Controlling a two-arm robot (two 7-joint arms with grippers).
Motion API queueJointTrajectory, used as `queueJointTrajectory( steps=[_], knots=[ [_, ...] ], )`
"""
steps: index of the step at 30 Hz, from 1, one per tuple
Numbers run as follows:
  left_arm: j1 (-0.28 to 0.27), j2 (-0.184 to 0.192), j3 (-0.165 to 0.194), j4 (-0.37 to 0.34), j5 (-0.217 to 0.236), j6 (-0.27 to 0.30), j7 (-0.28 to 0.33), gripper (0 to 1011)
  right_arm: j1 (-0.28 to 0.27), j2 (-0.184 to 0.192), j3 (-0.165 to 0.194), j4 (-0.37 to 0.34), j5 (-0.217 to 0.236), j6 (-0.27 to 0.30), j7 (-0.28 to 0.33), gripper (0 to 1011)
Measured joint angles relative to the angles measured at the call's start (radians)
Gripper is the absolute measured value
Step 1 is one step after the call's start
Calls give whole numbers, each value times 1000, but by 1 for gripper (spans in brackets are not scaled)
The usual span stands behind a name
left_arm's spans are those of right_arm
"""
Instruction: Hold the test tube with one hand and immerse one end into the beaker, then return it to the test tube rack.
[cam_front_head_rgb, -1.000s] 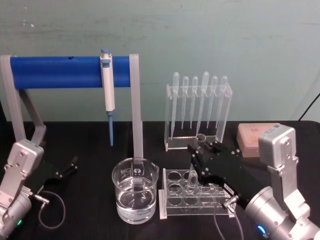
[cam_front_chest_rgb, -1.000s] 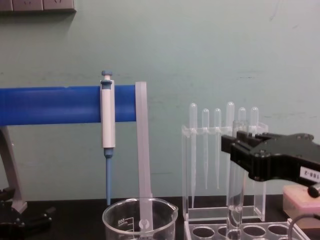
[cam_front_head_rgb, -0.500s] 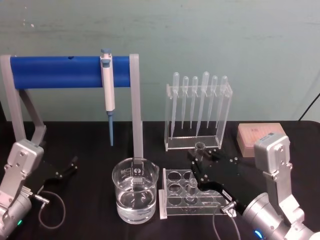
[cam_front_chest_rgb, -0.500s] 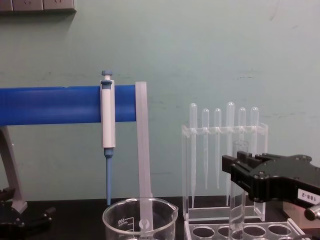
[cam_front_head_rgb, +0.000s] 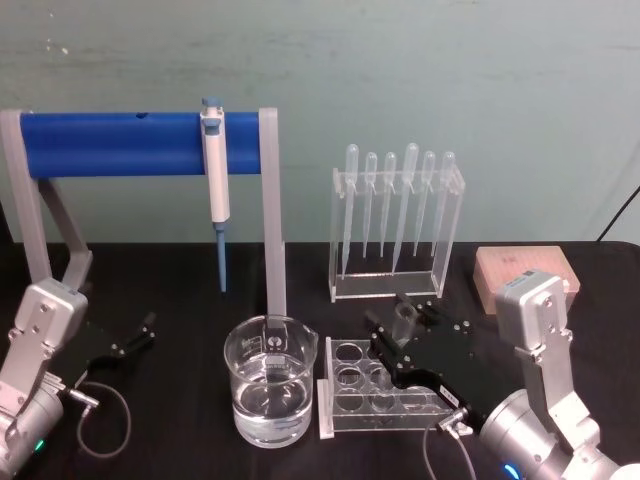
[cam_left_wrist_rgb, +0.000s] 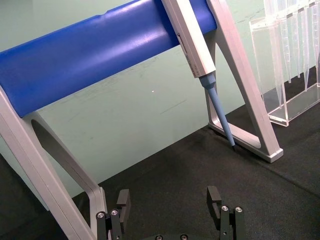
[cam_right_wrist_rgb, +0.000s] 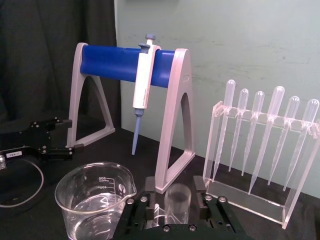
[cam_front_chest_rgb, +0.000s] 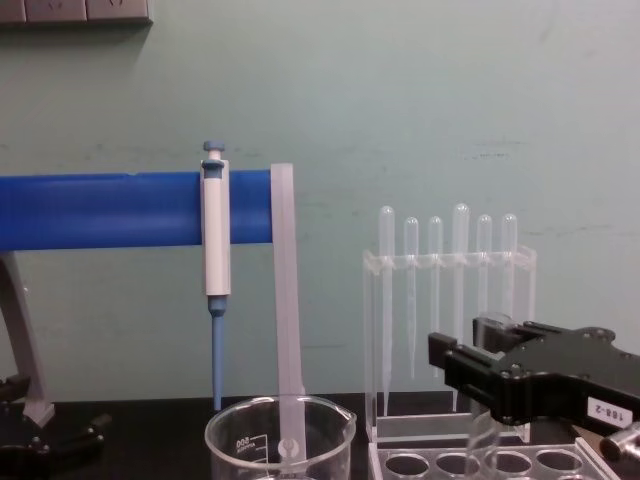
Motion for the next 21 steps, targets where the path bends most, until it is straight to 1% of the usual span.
queueJointTrajectory(
  steps=[1,3,4,5,7,8,9,12,14,16,18,19,21],
  knots=[
    [0,0,0,0,0,0,0,1000,0,0,0,0,0,1,0,482],
    [0,0,0,0,0,0,0,1000,0,-1,-1,-2,-2,3,0,512],
    [0,0,0,0,0,0,0,1000,0,-1,-2,-4,-2,4,0,542],
    [0,0,0,0,0,0,0,1000,-1,-1,-2,-6,-3,5,0,600],
    [0,0,0,0,0,0,0,1000,-1,-1,-3,-13,-5,6,0,658],
    [0,0,0,0,0,0,0,1000,-1,0,-4,-22,-7,8,0,705],
    [0,0,0,0,0,0,0,1000,-1,1,-5,-28,-8,8,0,715],
    [0,0,0,0,0,0,0,1000,-2,4,-5,-59,-14,10,0,836],
    [0,0,0,0,0,0,0,1000,-3,7,-4,-83,-16,11,0,870],
    [0,0,0,0,0,0,0,1000,-4,8,-1,-105,-17,11,0,939],
    [0,0,0,0,0,0,0,1000,-5,9,2,-119,-17,11,-1,965],
    [0,0,0,0,0,0,0,1000,-7,9,4,-125,-17,10,-2,997],
    [0,0,0,0,0,0,0,1000,-13,9,14,-145,-18,7,-10,1004]
  ],
)
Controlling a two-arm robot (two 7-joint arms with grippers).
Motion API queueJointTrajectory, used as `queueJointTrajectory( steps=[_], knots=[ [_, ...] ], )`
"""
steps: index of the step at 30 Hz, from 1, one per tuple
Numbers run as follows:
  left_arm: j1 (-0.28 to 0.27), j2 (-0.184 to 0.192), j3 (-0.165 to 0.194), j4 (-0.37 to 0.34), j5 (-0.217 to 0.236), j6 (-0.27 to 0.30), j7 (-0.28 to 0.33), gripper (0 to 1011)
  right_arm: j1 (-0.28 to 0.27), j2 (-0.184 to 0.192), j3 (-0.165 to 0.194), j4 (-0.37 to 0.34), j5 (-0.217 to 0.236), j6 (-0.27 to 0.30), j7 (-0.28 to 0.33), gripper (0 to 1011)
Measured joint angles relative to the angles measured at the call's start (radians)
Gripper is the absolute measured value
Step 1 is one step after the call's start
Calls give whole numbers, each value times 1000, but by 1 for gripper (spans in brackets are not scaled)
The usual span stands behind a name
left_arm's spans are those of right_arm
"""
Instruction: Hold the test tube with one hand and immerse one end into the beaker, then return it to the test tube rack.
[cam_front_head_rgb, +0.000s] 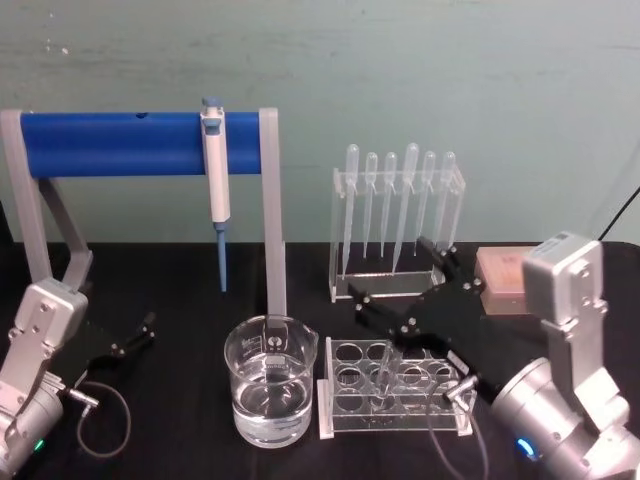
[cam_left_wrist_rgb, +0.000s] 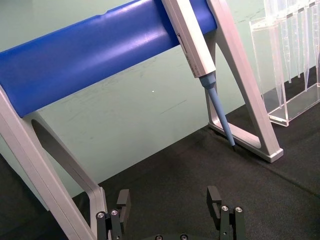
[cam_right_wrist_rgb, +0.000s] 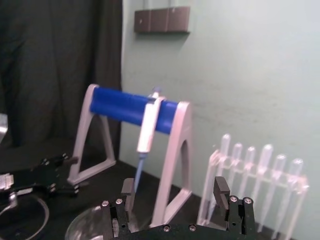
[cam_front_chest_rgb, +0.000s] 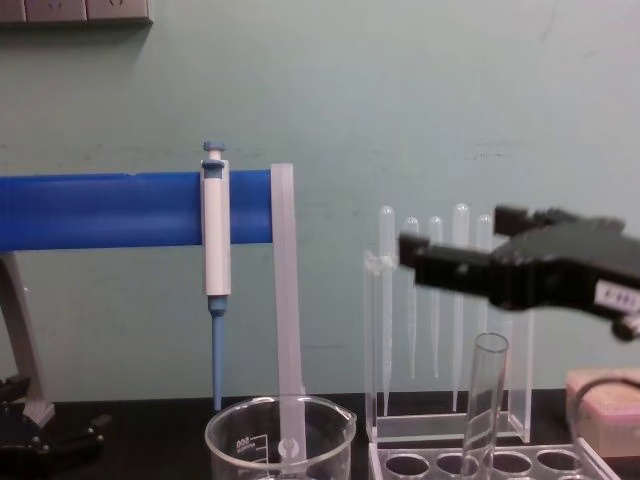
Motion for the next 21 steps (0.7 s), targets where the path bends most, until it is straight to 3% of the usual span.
queueJointTrajectory(
  steps=[5,13,21],
  knots=[
    [0,0,0,0,0,0,0,1000,-24,-1,37,-32,-19,-9,-40,1004],
    [0,0,0,0,0,0,0,1000,-85,-24,139,-33,-50,-25,-118,1004],
    [0,0,0,0,0,0,0,1000,-87,-40,165,48,-104,-15,-154,1004]
  ],
)
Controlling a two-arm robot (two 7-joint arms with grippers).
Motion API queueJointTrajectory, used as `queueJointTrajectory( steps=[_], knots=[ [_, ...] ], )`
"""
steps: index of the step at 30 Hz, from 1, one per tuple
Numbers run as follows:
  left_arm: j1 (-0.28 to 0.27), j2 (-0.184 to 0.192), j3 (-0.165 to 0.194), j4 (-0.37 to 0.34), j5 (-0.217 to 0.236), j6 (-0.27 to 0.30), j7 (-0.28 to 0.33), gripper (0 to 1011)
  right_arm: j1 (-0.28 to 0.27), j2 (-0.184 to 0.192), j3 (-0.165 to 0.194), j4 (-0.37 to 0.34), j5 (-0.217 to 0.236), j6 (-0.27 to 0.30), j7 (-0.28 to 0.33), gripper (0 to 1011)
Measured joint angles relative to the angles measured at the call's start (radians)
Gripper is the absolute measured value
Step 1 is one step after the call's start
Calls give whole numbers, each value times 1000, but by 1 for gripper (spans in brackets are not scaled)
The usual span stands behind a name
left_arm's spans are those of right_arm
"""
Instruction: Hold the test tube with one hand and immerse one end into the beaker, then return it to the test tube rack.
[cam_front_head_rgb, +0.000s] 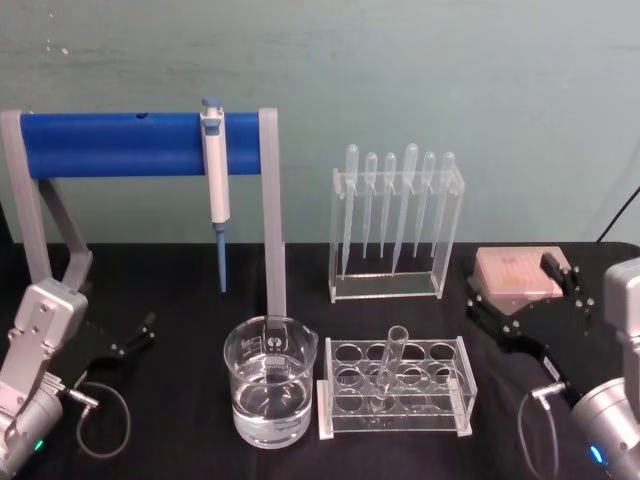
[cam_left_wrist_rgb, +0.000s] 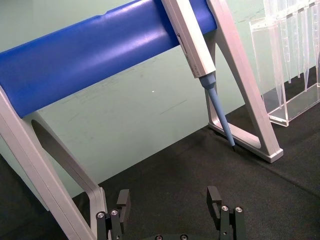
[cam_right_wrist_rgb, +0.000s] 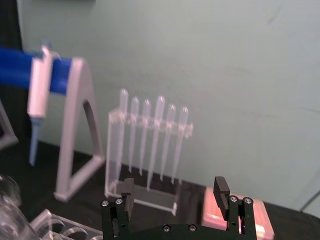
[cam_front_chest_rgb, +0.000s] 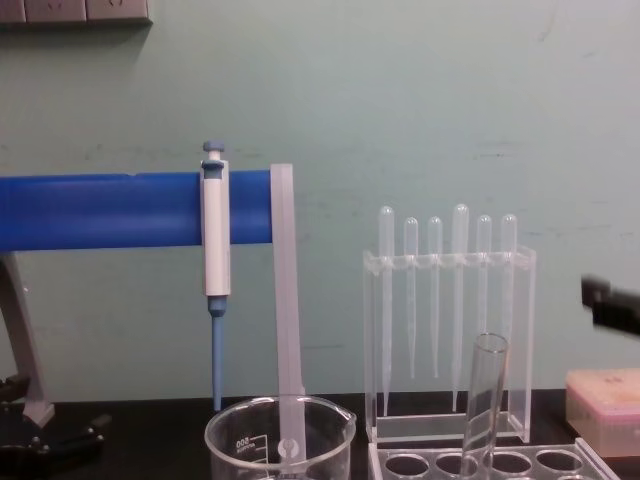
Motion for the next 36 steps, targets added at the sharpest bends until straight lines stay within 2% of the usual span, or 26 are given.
queueJointTrajectory(
  steps=[10,16,36],
  knots=[
    [0,0,0,0,0,0,0,1000,37,15,-3,108,-90,10,-4,1004],
    [0,0,0,0,0,0,0,1000,42,14,3,151,-128,-34,0,1004],
    [0,0,0,0,0,0,0,1000,41,13,3,152,-129,-37,-1,1004]
  ],
)
